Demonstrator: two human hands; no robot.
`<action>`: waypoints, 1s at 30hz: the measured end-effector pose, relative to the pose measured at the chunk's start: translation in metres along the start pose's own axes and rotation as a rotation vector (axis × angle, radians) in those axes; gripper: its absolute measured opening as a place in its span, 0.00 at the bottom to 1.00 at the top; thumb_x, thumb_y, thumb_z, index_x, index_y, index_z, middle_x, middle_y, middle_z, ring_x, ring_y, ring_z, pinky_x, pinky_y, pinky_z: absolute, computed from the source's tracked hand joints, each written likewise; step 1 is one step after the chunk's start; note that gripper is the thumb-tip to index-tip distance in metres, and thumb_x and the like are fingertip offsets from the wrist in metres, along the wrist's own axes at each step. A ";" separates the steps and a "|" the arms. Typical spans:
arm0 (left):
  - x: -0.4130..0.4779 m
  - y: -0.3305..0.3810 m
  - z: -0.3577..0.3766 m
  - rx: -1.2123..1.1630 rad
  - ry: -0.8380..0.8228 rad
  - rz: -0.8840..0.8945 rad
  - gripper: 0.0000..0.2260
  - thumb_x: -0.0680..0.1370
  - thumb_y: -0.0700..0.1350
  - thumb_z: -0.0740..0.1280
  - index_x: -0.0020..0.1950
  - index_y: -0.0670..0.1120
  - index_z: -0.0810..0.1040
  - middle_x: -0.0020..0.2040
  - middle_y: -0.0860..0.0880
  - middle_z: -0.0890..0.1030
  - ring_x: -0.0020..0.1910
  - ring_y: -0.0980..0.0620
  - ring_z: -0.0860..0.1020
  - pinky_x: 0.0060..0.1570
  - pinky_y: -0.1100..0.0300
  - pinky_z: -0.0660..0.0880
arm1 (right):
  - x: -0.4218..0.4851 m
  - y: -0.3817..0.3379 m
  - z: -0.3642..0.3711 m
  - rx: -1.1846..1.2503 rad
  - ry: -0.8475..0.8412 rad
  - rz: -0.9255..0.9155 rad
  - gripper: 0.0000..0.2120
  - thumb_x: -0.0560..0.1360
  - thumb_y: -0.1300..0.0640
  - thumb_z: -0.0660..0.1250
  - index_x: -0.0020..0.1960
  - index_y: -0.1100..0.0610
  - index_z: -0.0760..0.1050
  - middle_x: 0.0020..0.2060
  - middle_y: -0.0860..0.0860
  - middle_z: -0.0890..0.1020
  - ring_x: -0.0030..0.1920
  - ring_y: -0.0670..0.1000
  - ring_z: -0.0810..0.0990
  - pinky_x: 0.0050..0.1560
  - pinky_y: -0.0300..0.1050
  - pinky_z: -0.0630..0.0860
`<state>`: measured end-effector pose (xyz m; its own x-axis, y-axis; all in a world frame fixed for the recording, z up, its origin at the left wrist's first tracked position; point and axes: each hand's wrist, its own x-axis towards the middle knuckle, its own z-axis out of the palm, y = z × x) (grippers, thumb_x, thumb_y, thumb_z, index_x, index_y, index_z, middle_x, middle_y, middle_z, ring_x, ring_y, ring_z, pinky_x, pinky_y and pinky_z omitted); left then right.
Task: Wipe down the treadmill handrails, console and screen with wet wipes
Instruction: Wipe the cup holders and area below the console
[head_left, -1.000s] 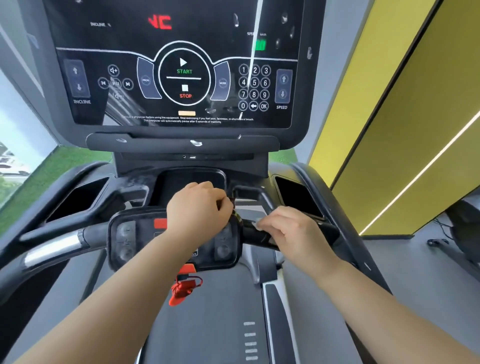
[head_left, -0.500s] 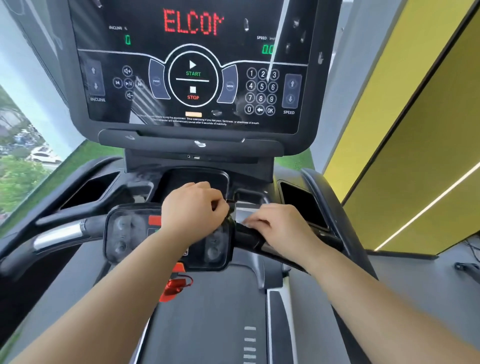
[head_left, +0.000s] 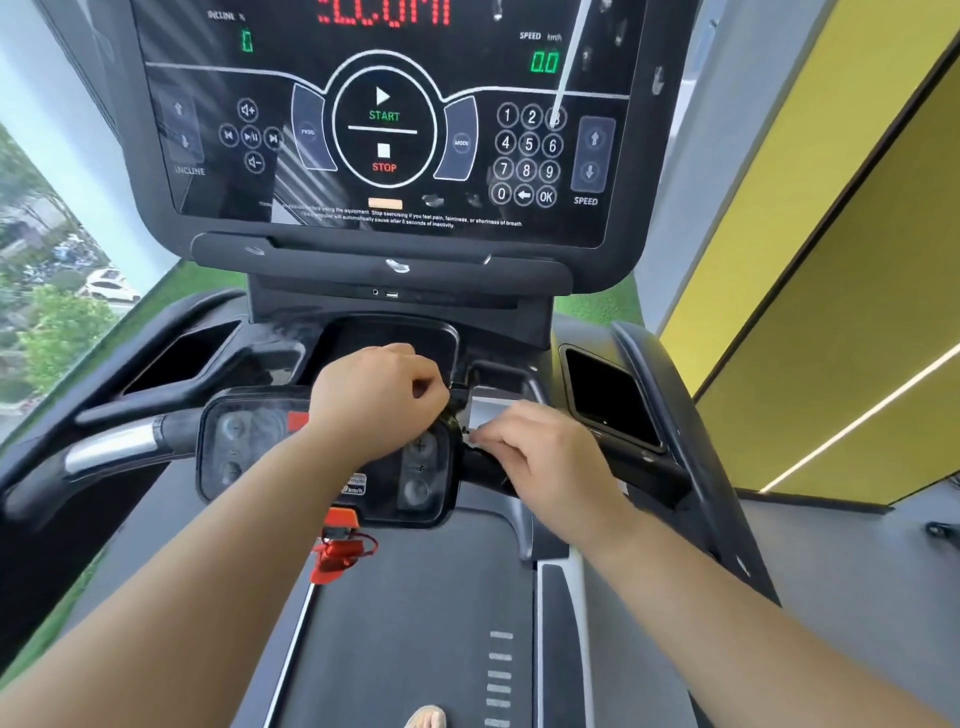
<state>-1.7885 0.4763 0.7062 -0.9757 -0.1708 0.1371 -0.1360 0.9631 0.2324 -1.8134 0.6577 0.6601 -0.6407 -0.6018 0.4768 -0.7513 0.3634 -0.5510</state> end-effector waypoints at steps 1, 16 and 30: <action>0.000 0.000 0.000 0.000 -0.001 -0.002 0.12 0.77 0.51 0.59 0.41 0.52 0.81 0.41 0.52 0.76 0.41 0.52 0.75 0.38 0.59 0.74 | -0.008 0.002 -0.001 -0.002 0.015 -0.041 0.08 0.75 0.60 0.66 0.46 0.61 0.83 0.39 0.52 0.82 0.42 0.52 0.81 0.44 0.47 0.78; -0.002 0.002 0.000 -0.003 0.006 -0.009 0.12 0.77 0.50 0.60 0.41 0.51 0.81 0.41 0.52 0.76 0.41 0.51 0.75 0.38 0.58 0.75 | -0.035 0.023 -0.006 -0.242 0.007 -0.410 0.06 0.75 0.66 0.66 0.46 0.63 0.82 0.44 0.55 0.82 0.47 0.54 0.77 0.48 0.46 0.77; -0.001 0.003 0.003 0.034 0.030 0.009 0.11 0.77 0.51 0.59 0.42 0.53 0.81 0.42 0.53 0.76 0.42 0.52 0.74 0.35 0.61 0.71 | -0.032 0.017 -0.013 0.003 0.141 0.108 0.08 0.75 0.57 0.67 0.47 0.58 0.84 0.39 0.49 0.82 0.40 0.47 0.81 0.42 0.43 0.77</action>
<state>-1.7884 0.4797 0.7035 -0.9714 -0.1677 0.1681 -0.1332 0.9710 0.1986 -1.8079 0.6927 0.6447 -0.7334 -0.4534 0.5065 -0.6769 0.4183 -0.6057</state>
